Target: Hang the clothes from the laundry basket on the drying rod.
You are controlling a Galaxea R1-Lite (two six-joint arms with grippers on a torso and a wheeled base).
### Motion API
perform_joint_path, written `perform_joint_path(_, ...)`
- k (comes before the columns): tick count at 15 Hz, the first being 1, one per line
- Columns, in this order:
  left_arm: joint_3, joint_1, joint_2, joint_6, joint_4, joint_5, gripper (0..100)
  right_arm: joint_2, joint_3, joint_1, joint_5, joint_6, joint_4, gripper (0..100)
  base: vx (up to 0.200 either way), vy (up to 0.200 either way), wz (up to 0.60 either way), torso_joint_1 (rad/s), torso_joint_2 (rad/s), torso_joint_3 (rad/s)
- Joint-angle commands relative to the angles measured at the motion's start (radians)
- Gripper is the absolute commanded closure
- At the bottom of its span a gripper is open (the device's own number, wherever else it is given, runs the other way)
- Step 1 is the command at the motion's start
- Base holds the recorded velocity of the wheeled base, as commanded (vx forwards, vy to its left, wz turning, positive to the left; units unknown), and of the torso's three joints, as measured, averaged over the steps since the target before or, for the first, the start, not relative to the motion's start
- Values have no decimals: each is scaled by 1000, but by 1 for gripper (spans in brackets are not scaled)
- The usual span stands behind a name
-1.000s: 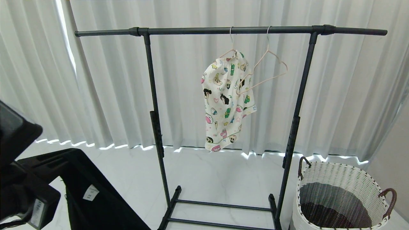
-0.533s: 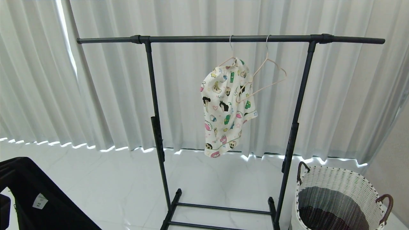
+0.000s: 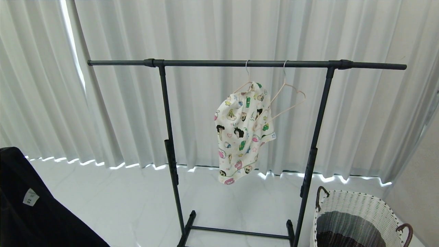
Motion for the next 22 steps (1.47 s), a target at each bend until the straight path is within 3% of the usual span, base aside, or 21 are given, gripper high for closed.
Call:
perform_joint_path(1,-2,0,26,2,-2,0,100,3,0,1,0,-1,1,0,0,0,0,198,-491,-286)
perform_joint_path(11,-5,0,79,-3,-38,-3,100,23,2,1,11,1,-59,0,0,0,0,220,-493,-272)
perform_joint_path(18,-23,0,88,-1,-38,-3,100,26,2,1,14,3,-77,0,0,171,0,39,-62,-36)
perform_joint_path(22,-23,0,85,0,-38,-4,100,27,2,2,14,3,-77,0,0,0,0,0,0,0)
